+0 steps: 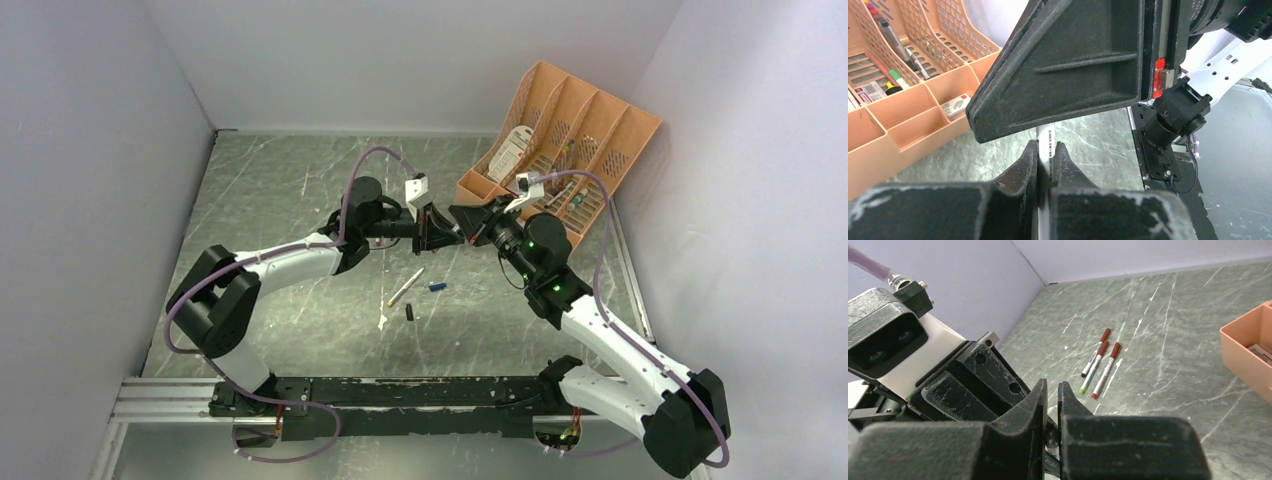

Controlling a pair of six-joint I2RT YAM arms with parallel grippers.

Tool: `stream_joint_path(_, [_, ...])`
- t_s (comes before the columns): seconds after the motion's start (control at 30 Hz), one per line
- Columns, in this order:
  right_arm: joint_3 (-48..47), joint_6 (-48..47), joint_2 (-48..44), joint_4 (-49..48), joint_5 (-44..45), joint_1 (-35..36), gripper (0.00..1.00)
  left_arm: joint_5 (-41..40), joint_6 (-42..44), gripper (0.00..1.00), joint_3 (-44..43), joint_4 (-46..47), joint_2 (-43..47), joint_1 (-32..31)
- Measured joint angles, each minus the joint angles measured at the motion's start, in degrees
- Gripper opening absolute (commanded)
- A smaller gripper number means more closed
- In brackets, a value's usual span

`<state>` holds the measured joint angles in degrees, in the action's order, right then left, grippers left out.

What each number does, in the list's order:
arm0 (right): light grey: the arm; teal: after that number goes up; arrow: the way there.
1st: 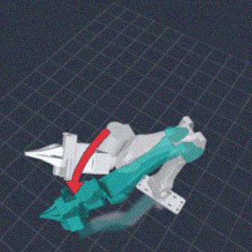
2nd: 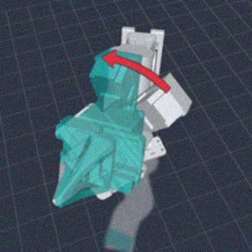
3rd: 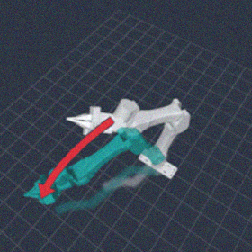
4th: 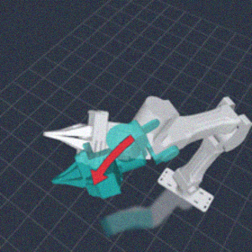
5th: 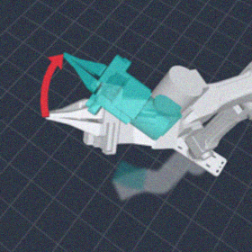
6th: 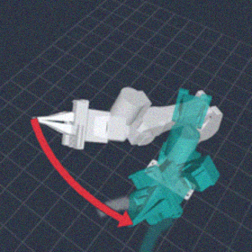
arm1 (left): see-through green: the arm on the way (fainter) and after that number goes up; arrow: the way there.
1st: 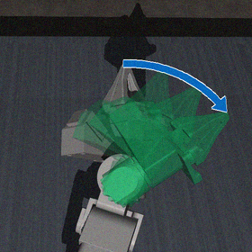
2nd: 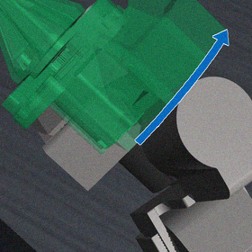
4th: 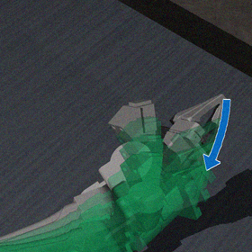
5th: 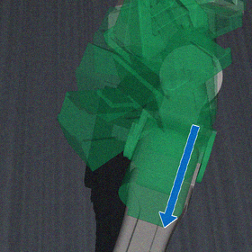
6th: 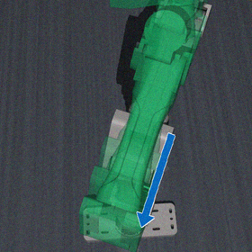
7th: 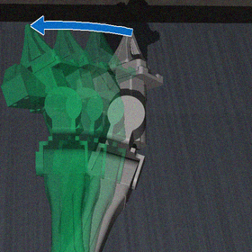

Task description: Insert the pens into the pen caps

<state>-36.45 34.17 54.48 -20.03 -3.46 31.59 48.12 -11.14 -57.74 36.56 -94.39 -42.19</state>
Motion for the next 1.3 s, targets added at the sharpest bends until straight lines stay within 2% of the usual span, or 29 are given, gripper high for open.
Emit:
stream_joint_path(0.03, [0.00, -0.02, 0.04, 0.02, -0.20, 0.00, 0.01, -0.04, -0.09, 0.07, -0.02, -0.04, -0.02, 0.00])
stream_joint_path(0.1, [-0.04, -0.17, 0.04, 0.09, -0.26, -0.02, 0.27, -0.04, -0.24, 0.07, 0.00, 0.00, -0.02, -0.02])
stream_joint_path(0.17, [-0.11, -0.07, 0.04, 0.09, -0.42, -0.02, 0.44, -0.13, -0.24, 0.07, 0.00, 0.02, -0.02, -0.02])
stream_joint_path(0.27, [0.07, -0.11, -0.70, 0.13, 0.04, -0.02, 0.48, -1.40, -0.31, 0.07, 0.20, 0.07, -0.02, 0.31])
stream_joint_path(0.37, [1.25, -0.33, -3.80, 1.18, 1.31, -0.02, 0.48, -3.87, -3.10, 0.07, 2.97, 2.93, 0.09, 2.64])
stream_joint_path(0.5, [1.57, -0.98, -4.90, 5.07, 1.68, -0.02, 0.46, -9.11, -11.56, 0.07, 12.37, 11.80, 0.26, 11.08])
stream_joint_path(0.6, [3.28, -0.98, -2.82, 8.85, 1.49, 0.61, 0.33, -15.26, -14.95, 0.07, 16.90, 12.72, 1.62, 15.06])
stream_joint_path(0.8, [7.91, -0.33, 3.67, 18.08, 2.93, 5.95, 0.09, -21.27, -14.27, 0.07, 17.31, 10.64, 9.57, 14.27])
stream_joint_path(0.97, [7.91, 0.74, 12.15, 20.46, 6.05, 12.70, 0.06, -23.34, -12.66, 0.07, 17.29, 10.01, 11.89, 14.23])
stream_joint_path(1.3, [4.22, 2.05, 22.10, 21.18, 10.99, 13.09, 0.05, -23.26, -11.67, 0.07, 17.31, 7.69, 11.04, 14.23])
